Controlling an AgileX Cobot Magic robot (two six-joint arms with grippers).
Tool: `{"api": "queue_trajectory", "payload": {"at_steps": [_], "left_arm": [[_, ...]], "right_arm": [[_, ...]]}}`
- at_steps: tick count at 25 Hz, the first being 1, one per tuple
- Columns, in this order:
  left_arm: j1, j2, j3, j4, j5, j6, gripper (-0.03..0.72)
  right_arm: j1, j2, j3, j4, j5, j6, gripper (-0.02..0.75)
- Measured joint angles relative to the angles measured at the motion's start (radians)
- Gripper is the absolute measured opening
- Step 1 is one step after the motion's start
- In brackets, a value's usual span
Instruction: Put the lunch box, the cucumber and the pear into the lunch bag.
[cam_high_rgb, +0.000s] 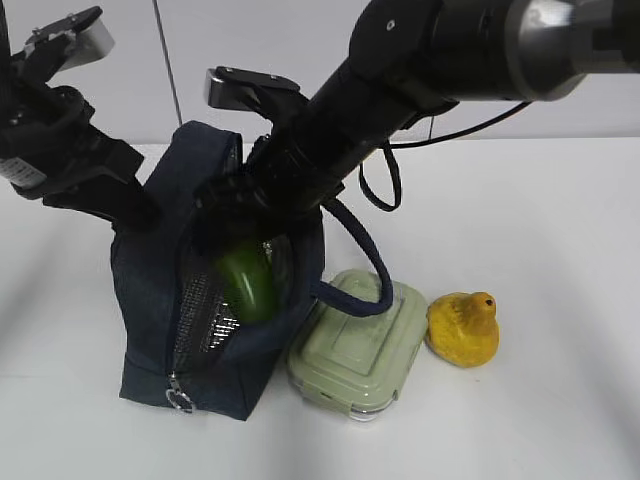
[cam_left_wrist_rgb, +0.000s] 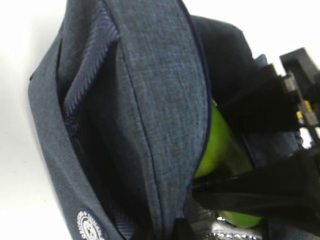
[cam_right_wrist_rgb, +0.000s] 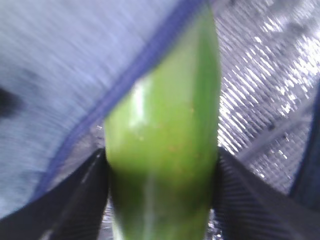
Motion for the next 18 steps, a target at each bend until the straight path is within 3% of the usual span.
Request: {"api": "queue_trajectory", "payload": {"at_steps": [9, 14, 18], "left_arm": [[0.01, 0.0, 0.0, 0.008, 0.002, 0.0, 0.018], [0.024, 0.0, 0.0, 0.009, 0.006, 0.0, 0.018], [0.024, 0.0, 0.0, 0.009, 0.008, 0.0, 0.018]], "right_arm": [[0.0, 0.0, -0.08, -0.014, 0.082, 0.0, 0.561], [0.0, -0.009, -0.1, -0.11, 0.109, 0.039, 0.557], [0.0, -0.074, -0.128, -0.247, 0.123, 0.092, 0.496]]}}
